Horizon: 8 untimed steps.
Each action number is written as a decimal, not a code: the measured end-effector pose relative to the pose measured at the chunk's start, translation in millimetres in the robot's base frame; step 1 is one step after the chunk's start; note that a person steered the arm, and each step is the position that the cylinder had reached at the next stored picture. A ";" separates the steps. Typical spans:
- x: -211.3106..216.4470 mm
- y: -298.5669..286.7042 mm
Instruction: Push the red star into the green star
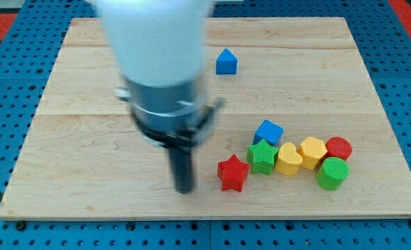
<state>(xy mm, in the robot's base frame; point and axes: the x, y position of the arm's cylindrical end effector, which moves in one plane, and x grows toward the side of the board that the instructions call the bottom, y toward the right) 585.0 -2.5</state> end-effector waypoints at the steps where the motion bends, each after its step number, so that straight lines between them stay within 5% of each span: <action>1: -7.8 51.1; 8: -9.0 29.8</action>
